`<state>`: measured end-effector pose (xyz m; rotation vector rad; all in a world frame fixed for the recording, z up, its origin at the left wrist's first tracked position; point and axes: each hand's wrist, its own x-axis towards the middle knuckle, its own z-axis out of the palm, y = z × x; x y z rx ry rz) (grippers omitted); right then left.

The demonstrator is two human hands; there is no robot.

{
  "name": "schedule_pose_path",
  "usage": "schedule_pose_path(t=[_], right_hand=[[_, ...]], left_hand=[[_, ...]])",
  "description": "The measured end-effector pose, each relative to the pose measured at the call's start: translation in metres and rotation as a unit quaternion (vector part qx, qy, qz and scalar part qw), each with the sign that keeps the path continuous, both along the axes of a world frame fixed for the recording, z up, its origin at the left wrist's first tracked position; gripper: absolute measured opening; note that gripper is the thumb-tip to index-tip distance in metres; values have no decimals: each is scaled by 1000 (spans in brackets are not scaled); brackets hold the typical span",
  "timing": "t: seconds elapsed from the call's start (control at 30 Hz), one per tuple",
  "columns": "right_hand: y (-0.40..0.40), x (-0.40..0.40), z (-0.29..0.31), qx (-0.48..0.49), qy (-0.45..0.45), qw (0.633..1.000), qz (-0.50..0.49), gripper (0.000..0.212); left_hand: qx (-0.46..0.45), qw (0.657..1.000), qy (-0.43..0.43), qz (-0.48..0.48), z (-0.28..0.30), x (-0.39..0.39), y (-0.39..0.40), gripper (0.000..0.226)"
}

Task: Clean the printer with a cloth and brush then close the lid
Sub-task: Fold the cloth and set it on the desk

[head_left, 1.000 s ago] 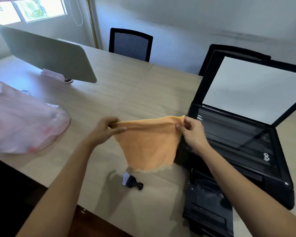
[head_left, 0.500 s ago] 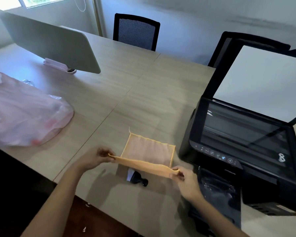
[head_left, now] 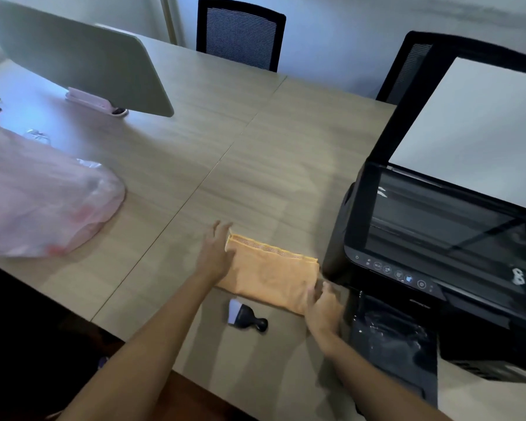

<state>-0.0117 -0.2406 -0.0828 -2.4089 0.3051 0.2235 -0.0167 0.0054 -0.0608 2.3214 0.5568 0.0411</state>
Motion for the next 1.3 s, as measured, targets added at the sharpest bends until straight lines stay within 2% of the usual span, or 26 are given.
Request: schedule_pose_path(t=[0.07,0.13,0.27,0.37,0.43,0.47,0.53,0.6,0.63,0.67,0.7,0.73,0.77,0.8,0.87,0.9,0.97,1.1,1.13,1.2,1.23,1.3], right_hand=[[0,-2,-3,-29,42,999,14,38],[2,3,-1,-31,82,996,19,35],[9,17,-1,-46,122,991,18,19],[28,20,10,25,64,998,1,9],[49,17,24,71,2,997,34,8],[60,15,30,99,-19,993,68,10],[81,9,39,165,-27,973,157,16],[90,6,40,211,6,953,219,23],[92,7,38,200,1,951,236,25],[91,10,33,168,-22,954,249,24],[89,14,30,111,-42,956,268,20],[88,17,23,54,-41,950,306,22],[85,19,19,0,-13,934,357,32],[82,20,13,-45,15,911,409,45],[75,20,1,-137,49,866,478,61],[72,18,-3,-169,52,856,486,65],[68,13,-9,-202,38,858,471,66],[63,-2,-15,-241,-7,876,418,70],[61,-5,-15,-243,-11,880,408,71],[53,-7,-16,-242,-15,887,393,70],[49,-7,-16,-239,-19,888,392,69],[39,-3,-13,-245,-17,882,402,68]], left_hand=[[17,995,30,-98,-13,-11,-12,43],[48,981,76,-171,-26,-21,-18,38],[68,976,83,-192,-32,-24,-18,38],[-54,989,78,-116,-19,-16,-19,33],[-188,980,66,-30,-3,-9,-16,31],[-287,955,70,14,3,-6,-14,35],[-415,903,82,79,5,-1,-6,49],[-437,888,105,100,5,-2,0,56],[-392,905,128,104,3,-3,2,49],[-349,919,135,126,-1,-6,7,32],[-296,939,119,131,-7,-8,10,27],[-252,954,102,129,-17,-11,14,49],[-221,965,81,116,-18,-14,15,64],[-206,972,47,105,-18,-15,13,69],[-169,982,-20,80,-21,-15,8,59],[-146,986,-42,70,-21,-14,6,50],[-112,989,-83,44,-22,-12,1,31],[-51,991,-125,0,-23,-10,-6,24],[-17,993,-116,-35,-24,-8,-6,25],[80,982,-20,-167,-27,-8,-9,33],[134,962,52,-233,-29,-11,-11,39],[183,929,150,-285,-34,-15,-15,48]])
